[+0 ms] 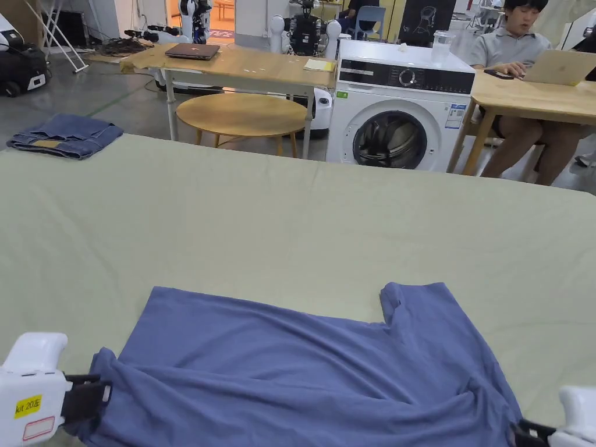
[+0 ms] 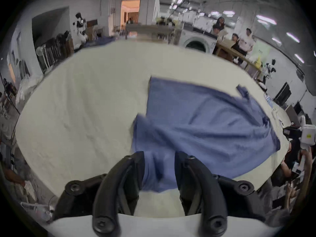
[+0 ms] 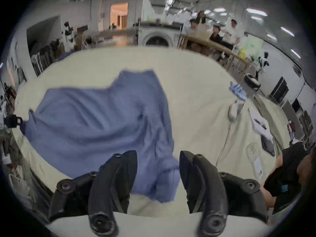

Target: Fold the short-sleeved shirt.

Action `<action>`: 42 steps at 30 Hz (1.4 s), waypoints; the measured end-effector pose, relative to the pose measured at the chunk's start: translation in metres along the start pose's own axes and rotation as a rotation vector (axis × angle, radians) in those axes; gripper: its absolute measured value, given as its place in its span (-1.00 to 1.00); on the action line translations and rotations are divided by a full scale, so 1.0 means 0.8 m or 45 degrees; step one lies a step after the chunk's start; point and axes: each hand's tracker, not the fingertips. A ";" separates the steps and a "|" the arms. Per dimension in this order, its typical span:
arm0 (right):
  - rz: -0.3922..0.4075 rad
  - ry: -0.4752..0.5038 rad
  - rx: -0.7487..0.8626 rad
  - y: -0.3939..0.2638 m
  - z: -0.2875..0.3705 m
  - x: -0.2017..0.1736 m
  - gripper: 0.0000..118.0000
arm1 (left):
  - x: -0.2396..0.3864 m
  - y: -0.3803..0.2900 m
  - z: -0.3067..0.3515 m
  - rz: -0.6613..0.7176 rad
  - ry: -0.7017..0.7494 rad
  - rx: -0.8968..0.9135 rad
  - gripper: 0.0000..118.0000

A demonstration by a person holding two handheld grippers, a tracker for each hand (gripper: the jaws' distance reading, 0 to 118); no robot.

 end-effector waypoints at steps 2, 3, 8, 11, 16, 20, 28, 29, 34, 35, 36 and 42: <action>-0.034 0.023 0.177 0.014 0.015 -0.014 -0.09 | 0.012 0.008 0.008 -0.013 -0.002 0.123 -0.43; -0.039 0.019 0.241 0.020 0.019 -0.023 -0.09 | 0.021 0.011 0.012 -0.028 -0.005 0.190 -0.43; -0.061 0.084 0.528 0.034 0.034 -0.074 -0.51 | 0.063 0.017 0.022 -0.099 0.023 0.464 -0.46; -0.050 0.103 0.593 0.036 0.034 -0.102 -0.89 | 0.084 0.018 0.025 -0.157 0.044 0.560 -1.00; -0.035 0.121 0.656 0.037 0.030 -0.137 -1.00 | 0.100 0.028 0.020 -0.212 0.066 0.592 -1.00; -0.018 0.137 0.667 0.040 0.023 -0.153 -1.00 | 0.084 0.067 0.000 -0.145 0.100 0.531 -1.00; -0.003 0.164 0.552 0.051 -0.013 -0.157 -1.00 | 0.000 0.191 -0.122 -0.036 0.032 0.078 -1.00; 0.007 0.151 0.531 0.052 -0.020 -0.155 -1.00 | -0.010 0.202 -0.139 -0.032 0.015 0.023 -1.00; 0.014 0.132 0.448 0.051 -0.040 -0.142 -1.00 | -0.029 0.230 -0.204 -0.013 -0.023 -0.237 -0.40; 0.015 0.124 0.439 0.050 -0.044 -0.139 -1.00 | -0.031 0.231 -0.215 0.000 -0.019 -0.263 -0.20; 0.018 0.111 0.424 0.049 -0.047 -0.137 -1.00 | -0.034 0.233 -0.227 0.010 -0.032 -0.294 -0.16; 0.007 0.078 0.359 0.046 -0.061 -0.121 -1.00 | -0.031 0.218 -0.285 0.018 0.058 -0.520 -0.01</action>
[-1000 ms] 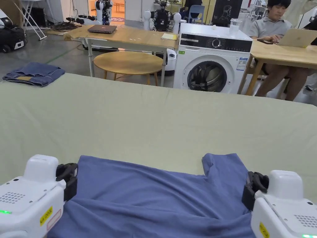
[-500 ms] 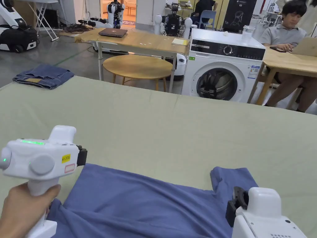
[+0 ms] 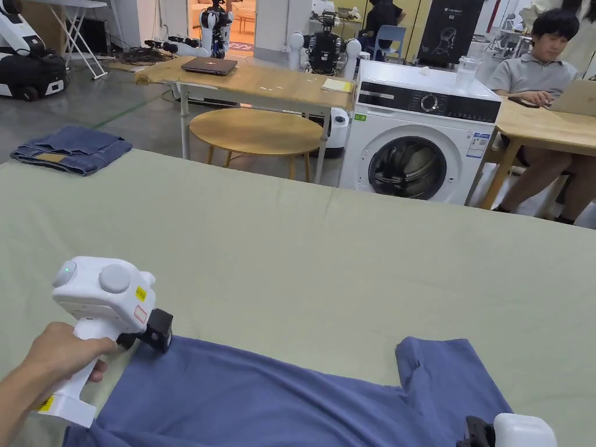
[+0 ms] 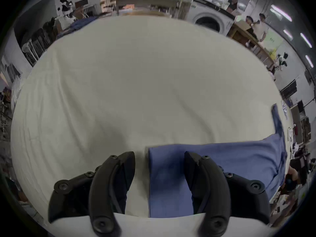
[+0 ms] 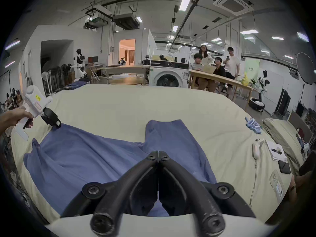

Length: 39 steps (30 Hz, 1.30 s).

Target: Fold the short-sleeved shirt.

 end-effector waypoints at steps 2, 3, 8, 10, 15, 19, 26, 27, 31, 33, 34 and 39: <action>-0.005 -0.004 -0.021 -0.001 -0.003 0.005 -1.00 | 0.010 -0.007 0.001 -0.053 0.032 0.063 -0.06; -0.009 -0.007 -0.034 -0.002 -0.004 0.007 -1.00 | 0.017 -0.009 0.003 -0.045 0.069 0.088 -0.20; -0.046 -0.013 -0.084 -0.004 -0.014 0.017 -1.00 | 0.033 -0.016 0.009 -0.184 0.082 0.156 -0.88; -0.056 -0.002 -0.113 0.000 -0.023 0.024 -1.00 | 0.032 -0.019 0.019 -0.149 0.066 0.175 -1.00; -0.080 -0.002 -0.201 0.036 -0.057 0.057 -1.00 | 0.026 -0.032 0.063 -0.156 0.025 0.326 -1.00; -0.102 0.017 -0.308 0.077 -0.112 0.096 -0.69 | 0.018 -0.044 0.091 -0.139 -0.004 0.396 -1.00; -0.090 0.078 -0.616 0.107 -0.240 0.143 -0.07 | 0.017 -0.058 0.105 -0.147 -0.011 0.450 -1.00; -0.089 0.077 -0.660 0.104 -0.254 0.144 -0.06 | 0.017 -0.058 0.105 -0.145 -0.011 0.450 -1.00; -0.103 0.090 -0.801 0.087 -0.302 0.149 -0.07 | 0.016 -0.062 0.104 -0.126 -0.022 0.450 -1.00; -0.090 0.089 -0.876 0.077 -0.317 0.148 -0.07 | 0.015 -0.066 0.103 -0.119 -0.022 0.445 -1.00; -0.087 0.090 -0.838 0.078 -0.314 0.146 -0.07 | 0.015 -0.066 0.102 -0.115 -0.020 0.440 -1.00; -0.002 0.040 -0.811 0.080 -0.310 0.129 -0.49 | 0.018 -0.070 0.099 -0.114 -0.014 0.439 -1.00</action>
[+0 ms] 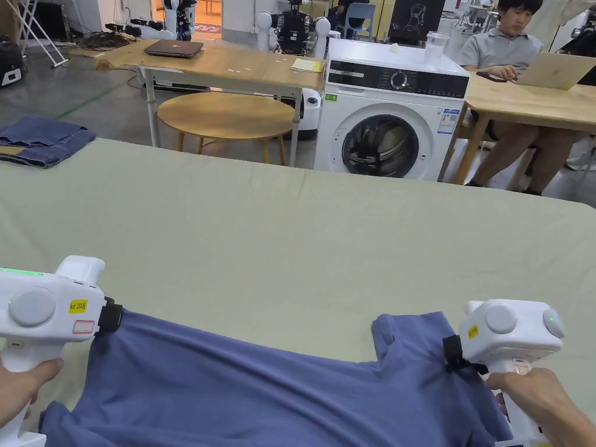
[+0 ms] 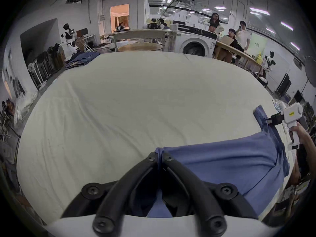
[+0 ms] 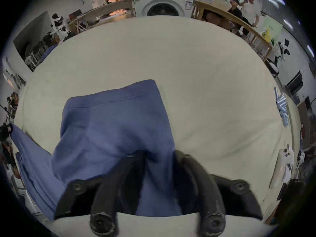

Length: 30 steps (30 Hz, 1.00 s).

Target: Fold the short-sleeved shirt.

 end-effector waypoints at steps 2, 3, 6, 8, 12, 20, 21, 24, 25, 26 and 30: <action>0.016 0.001 0.014 -0.001 0.001 -0.001 -0.95 | 0.001 -0.002 -0.001 0.006 -0.007 0.004 -1.00; 0.011 0.021 0.022 -0.003 0.004 0.000 -1.00 | 0.002 -0.002 -0.001 0.009 -0.009 0.002 -1.00; -0.005 0.035 0.095 -0.012 0.023 0.006 -1.00 | 0.003 -0.004 0.002 0.017 -0.011 0.009 -1.00; -0.034 0.063 0.155 -0.018 0.042 0.007 -1.00 | 0.001 -0.004 0.007 0.023 -0.017 0.019 -1.00; -0.058 0.069 0.285 -0.036 0.098 0.011 -1.00 | -0.004 -0.006 0.023 0.023 -0.030 0.042 -1.00; -0.046 0.046 0.457 -0.118 0.217 0.016 -1.00 | -0.017 -0.035 0.087 0.036 -0.074 0.138 -1.00; -0.044 0.050 0.460 -0.131 0.230 0.018 -1.00 | -0.016 -0.043 0.098 0.031 -0.076 0.149 -1.00; -0.029 0.035 0.498 -0.170 0.262 0.019 -1.00 | -0.022 -0.063 0.120 0.027 -0.085 0.168 -1.00; -0.027 0.034 0.509 -0.183 0.271 0.020 -1.00 | -0.023 -0.071 0.126 0.029 -0.094 0.173 -1.00; -0.029 0.035 0.525 -0.198 0.280 0.020 -1.00 | -0.025 -0.081 0.133 0.033 -0.102 0.183 -1.00; -0.018 0.027 0.497 -0.251 0.296 0.019 -1.00 | -0.026 -0.123 0.151 0.031 -0.118 0.176 -1.00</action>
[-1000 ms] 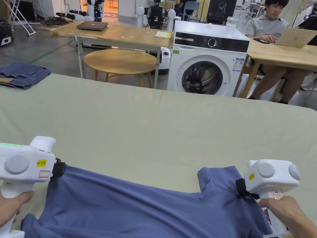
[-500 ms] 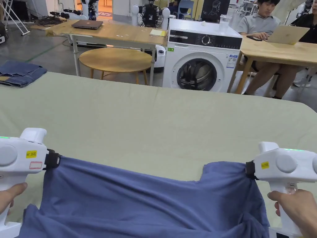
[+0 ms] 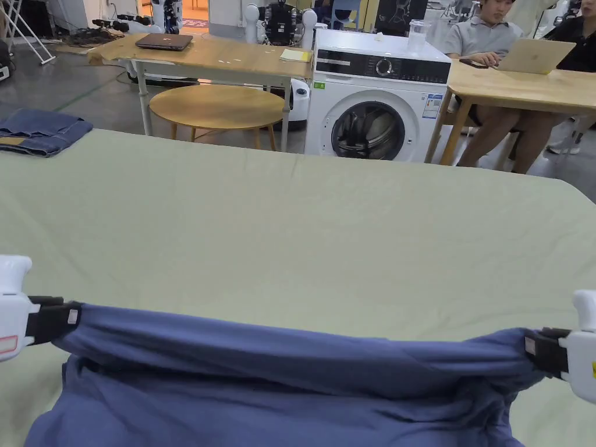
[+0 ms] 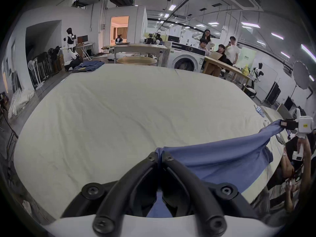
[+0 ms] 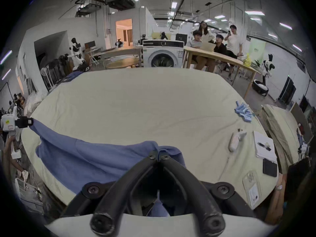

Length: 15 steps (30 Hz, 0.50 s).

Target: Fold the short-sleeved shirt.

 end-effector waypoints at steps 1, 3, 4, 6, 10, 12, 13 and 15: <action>0.007 -0.002 -0.017 -0.012 0.005 -0.001 -1.00 | -0.001 -0.010 0.003 0.004 -0.003 -0.008 -1.00; 0.016 -0.003 -0.068 -0.034 0.006 0.000 -1.00 | -0.003 -0.034 0.008 0.021 -0.012 -0.037 -1.00; 0.021 -0.018 -0.097 -0.047 0.009 -0.002 -1.00 | -0.004 -0.046 0.009 0.027 -0.014 -0.056 -1.00; 0.016 -0.006 -0.148 -0.070 0.007 0.001 -1.00 | -0.005 -0.070 0.009 0.032 -0.005 -0.102 -1.00; 0.068 -0.086 -0.298 -0.112 -0.014 -0.004 -1.00 | -0.006 -0.108 -0.002 0.037 0.002 -0.216 -1.00; 0.088 -0.097 -0.371 -0.129 -0.035 -0.003 -1.00 | -0.003 -0.121 -0.011 0.022 0.009 -0.278 -1.00; 0.073 -0.101 -0.377 -0.136 -0.044 -0.003 -1.00 | -0.003 -0.126 -0.017 0.007 0.006 -0.302 -1.00; 0.074 -0.094 -0.451 -0.150 -0.068 0.001 -1.00 | -0.003 -0.133 -0.030 -0.018 0.034 -0.367 -1.00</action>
